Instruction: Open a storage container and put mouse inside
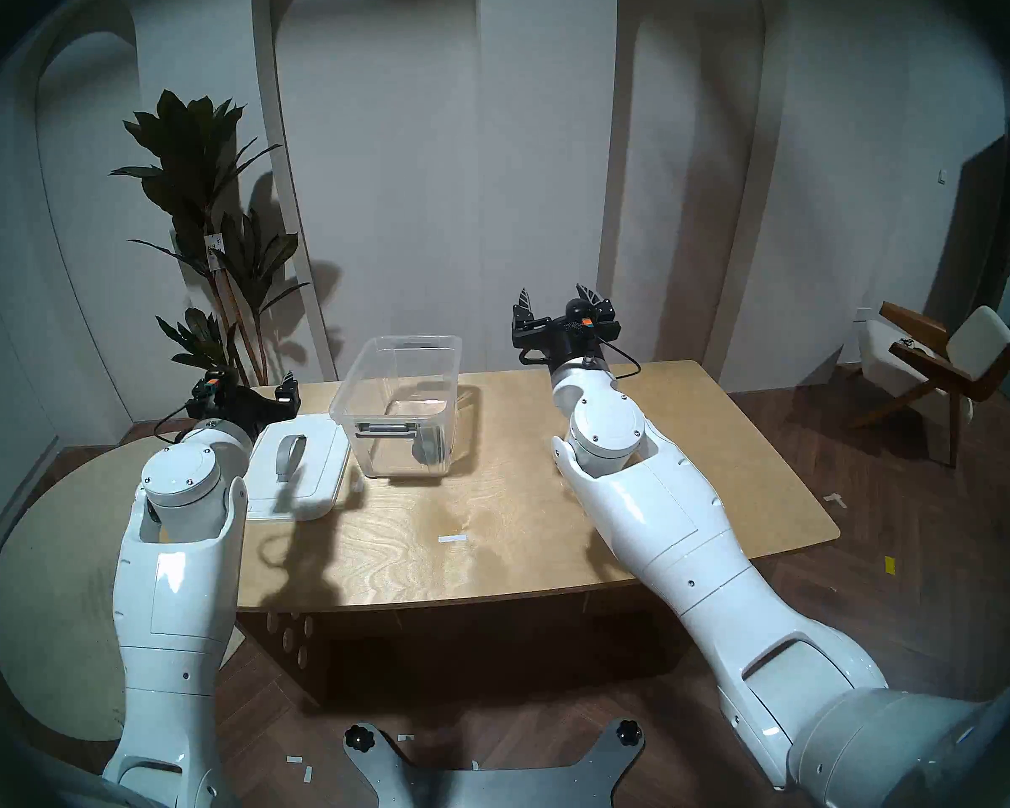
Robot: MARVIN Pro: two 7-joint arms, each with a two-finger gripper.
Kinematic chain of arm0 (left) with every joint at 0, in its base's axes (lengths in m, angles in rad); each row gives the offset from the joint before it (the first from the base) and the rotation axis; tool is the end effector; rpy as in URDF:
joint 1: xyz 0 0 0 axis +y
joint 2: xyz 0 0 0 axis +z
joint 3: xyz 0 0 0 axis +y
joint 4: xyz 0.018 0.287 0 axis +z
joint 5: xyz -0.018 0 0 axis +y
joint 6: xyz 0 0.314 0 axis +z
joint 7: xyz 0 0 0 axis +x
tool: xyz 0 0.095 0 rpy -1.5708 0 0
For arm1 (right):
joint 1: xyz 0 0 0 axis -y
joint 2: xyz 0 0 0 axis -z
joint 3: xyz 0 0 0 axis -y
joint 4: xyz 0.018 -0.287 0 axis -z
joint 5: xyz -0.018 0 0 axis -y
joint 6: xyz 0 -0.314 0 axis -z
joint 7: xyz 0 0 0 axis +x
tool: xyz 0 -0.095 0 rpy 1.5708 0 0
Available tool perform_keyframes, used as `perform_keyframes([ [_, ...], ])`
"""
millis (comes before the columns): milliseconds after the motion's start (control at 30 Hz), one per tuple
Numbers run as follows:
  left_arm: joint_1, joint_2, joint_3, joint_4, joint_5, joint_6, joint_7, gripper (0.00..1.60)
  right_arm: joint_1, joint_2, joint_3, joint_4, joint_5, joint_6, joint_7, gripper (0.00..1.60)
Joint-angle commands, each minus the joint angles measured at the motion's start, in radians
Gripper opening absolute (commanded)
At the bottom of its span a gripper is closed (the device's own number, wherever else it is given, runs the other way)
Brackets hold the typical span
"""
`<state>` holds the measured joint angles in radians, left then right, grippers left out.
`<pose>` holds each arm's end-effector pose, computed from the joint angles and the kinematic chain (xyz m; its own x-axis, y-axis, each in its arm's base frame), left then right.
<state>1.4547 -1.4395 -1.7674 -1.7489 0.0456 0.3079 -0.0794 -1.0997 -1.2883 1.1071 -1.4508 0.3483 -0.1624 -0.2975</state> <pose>0.4433 0.1104 -0.1993 0.0212 -0.1468 0.9889 0.1436 -0.9784 -0.1483 0.5170 0.0551 -0.1624 -0.3560 -0.0485 0.9332 0.1142 -0.9934 -0.0080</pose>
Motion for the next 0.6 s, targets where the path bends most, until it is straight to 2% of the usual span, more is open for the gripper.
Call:
perform_keyframes([
  [0, -0.02, -0.001, 0.002, -0.022, -0.002, -0.007, 0.0, 1.6, -0.093, 0.052, 0.05, -0.131, 0.044, 0.014, -0.02, 1.6],
  [33, -0.02, -0.001, 0.002, -0.022, -0.002, -0.008, 0.0, 1.6, -0.089, 0.053, 0.05, -0.118, 0.039, 0.01, -0.022, 1.6],
  [133, -0.02, -0.002, 0.001, -0.023, -0.001, -0.008, -0.001, 1.6, -0.135, 0.075, 0.063, -0.191, 0.073, 0.05, -0.025, 1.6],
  [167, -0.02, -0.002, 0.001, -0.023, -0.001, -0.008, -0.001, 1.6, -0.131, 0.073, 0.06, -0.175, 0.078, 0.058, -0.02, 1.6],
  [300, -0.02, -0.004, 0.0, -0.024, 0.0, -0.008, -0.002, 1.6, -0.175, 0.102, 0.062, -0.248, 0.12, 0.142, -0.013, 1.6],
  [533, -0.02, -0.007, -0.001, -0.026, 0.001, -0.009, -0.002, 1.6, -0.185, 0.146, 0.058, -0.318, 0.178, 0.277, -0.014, 1.6],
  [567, -0.02, -0.007, -0.002, -0.026, 0.001, -0.009, -0.003, 1.6, -0.176, 0.138, 0.064, -0.313, 0.171, 0.319, -0.012, 1.6],
])
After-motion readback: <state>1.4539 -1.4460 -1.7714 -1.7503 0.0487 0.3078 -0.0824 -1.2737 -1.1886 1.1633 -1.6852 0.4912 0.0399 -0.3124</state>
